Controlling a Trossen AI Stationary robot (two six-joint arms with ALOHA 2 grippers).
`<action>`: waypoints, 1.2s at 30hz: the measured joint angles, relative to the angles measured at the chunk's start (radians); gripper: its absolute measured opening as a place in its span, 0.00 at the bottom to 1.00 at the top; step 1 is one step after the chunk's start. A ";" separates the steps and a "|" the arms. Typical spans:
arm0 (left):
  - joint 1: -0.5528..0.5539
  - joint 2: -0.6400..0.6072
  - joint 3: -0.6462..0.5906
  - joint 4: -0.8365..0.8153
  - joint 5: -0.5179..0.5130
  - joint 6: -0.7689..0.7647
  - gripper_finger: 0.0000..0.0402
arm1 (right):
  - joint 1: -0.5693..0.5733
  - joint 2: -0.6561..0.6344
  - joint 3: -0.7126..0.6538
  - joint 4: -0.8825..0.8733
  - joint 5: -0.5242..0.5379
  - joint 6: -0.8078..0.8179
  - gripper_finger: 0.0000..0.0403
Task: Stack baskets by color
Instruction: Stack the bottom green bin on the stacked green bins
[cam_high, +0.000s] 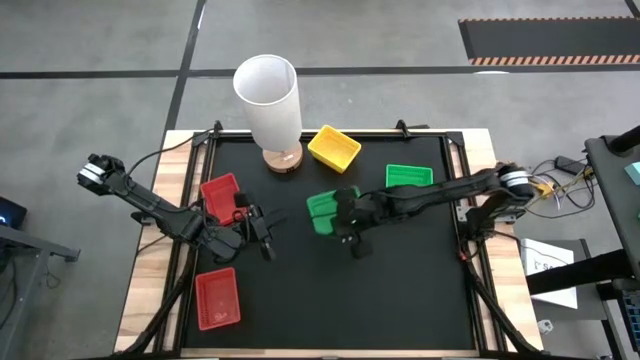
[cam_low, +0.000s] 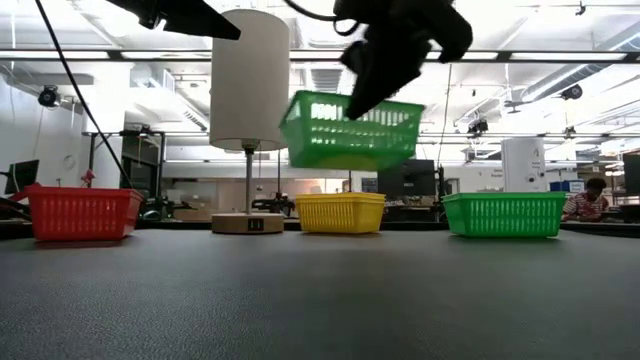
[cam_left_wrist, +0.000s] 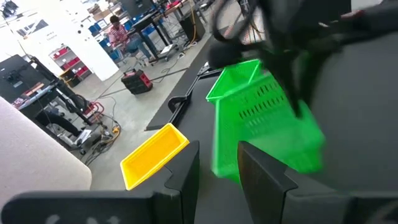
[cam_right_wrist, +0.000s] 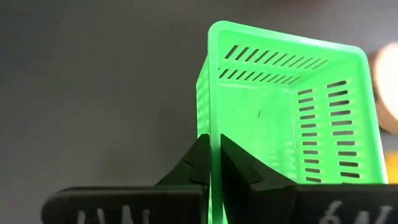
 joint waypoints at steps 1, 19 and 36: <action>0.000 0.000 0.000 0.000 0.000 0.000 0.23 | -0.010 -0.027 -0.023 0.002 0.015 0.011 0.02; 0.000 0.000 0.000 -0.002 0.000 0.000 0.23 | -0.251 -0.515 -0.431 -0.052 0.116 0.176 0.02; 0.000 0.000 0.000 -0.002 0.000 0.000 0.23 | -0.393 -0.673 -0.565 -0.134 0.105 0.141 0.02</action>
